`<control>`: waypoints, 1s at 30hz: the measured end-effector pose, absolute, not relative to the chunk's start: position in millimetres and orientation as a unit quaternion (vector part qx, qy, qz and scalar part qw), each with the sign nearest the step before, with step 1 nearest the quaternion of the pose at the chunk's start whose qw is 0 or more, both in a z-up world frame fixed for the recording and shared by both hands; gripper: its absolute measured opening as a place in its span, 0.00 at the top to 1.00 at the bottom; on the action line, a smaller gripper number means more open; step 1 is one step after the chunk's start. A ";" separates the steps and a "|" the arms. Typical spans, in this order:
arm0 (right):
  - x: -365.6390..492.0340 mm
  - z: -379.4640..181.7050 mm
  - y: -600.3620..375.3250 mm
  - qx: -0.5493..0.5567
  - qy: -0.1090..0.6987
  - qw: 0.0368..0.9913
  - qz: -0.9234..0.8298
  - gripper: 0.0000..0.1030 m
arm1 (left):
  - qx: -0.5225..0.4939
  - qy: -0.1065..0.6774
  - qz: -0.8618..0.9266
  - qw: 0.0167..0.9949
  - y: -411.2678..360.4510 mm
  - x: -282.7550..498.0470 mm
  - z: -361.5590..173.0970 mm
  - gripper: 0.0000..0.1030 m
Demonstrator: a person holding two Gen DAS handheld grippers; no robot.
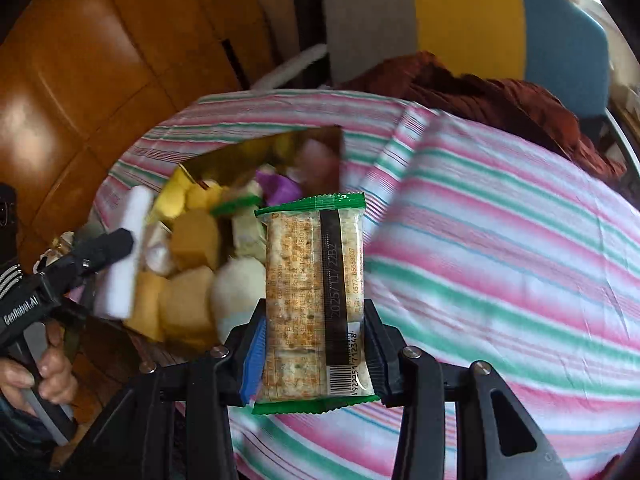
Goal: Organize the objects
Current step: 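Release the white sponge into the tray with the left gripper, then lower the cracker packet into the tray and open the right gripper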
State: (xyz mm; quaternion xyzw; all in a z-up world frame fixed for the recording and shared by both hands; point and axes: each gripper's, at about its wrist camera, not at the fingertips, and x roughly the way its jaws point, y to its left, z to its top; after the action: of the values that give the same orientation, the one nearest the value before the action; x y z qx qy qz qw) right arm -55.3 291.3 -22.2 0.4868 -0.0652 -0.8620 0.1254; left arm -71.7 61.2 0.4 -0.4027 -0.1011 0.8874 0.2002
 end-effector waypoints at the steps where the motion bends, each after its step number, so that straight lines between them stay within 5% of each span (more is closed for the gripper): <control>1: -58.4 -20.2 286.1 0.486 -0.063 0.127 -0.862 0.59 | -0.404 -0.103 0.886 0.201 63.9 -76.1 0.5 0.40; 15: -111.4 -39.2 255.8 0.498 -0.074 0.122 -0.855 0.58 | -0.437 -0.101 0.878 0.168 86.4 -138.2 -23.5 0.33; 30: -110.2 -71.3 252.7 0.525 -0.075 0.115 -0.840 0.56 | -0.414 -0.071 0.896 0.146 59.2 -95.2 -24.3 0.35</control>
State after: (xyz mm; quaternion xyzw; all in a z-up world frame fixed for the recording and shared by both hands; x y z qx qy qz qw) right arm -110.2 252.7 -71.3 0.5251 -0.0753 -0.8399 0.1147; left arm -95.2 59.2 -24.3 -0.4144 -0.0712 0.8955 0.1460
